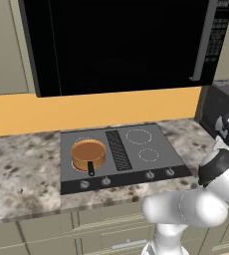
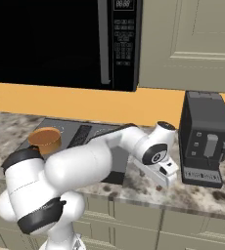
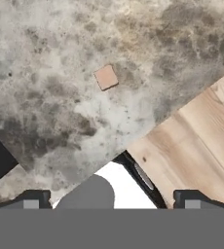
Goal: Pick up the sugar cube(s) and place them in the saucepan with hot chocolate.
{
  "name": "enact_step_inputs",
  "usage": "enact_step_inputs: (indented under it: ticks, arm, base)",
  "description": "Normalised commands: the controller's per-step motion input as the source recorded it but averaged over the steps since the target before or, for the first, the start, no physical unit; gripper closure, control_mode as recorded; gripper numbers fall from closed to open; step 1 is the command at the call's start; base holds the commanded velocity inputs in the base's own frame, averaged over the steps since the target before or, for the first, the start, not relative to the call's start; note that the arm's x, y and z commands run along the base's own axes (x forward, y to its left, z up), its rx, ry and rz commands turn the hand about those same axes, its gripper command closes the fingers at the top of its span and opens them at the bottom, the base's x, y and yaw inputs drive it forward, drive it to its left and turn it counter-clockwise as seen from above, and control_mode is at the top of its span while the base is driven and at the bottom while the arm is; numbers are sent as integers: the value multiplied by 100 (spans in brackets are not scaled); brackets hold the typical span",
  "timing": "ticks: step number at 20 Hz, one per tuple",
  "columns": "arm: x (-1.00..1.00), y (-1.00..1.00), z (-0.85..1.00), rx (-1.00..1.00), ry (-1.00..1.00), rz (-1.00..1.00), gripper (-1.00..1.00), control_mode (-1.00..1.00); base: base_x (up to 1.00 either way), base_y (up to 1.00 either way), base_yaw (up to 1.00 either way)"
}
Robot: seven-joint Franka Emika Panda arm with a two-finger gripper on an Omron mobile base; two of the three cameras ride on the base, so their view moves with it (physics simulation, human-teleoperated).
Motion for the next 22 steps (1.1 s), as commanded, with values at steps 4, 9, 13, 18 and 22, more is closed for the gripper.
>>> enact_step_inputs:
  ticks: [4,9,13,18,22]
  arm:
    - [12,-40,-43,0,4,0,-100,-100]
    - [17,-29,-35,0,1,0,-100,-100]
    - [18,-20,-32,0,0,0,-100,-100]
    - [20,-3,-31,0,0,0,-100,-100]
    - [25,0,-23,0,0,1,-100,-100]
  base:
    - [0,0,0]
    - [0,0,0]
    - [0,0,0]
    - [0,0,0]
    - [0,0,0]
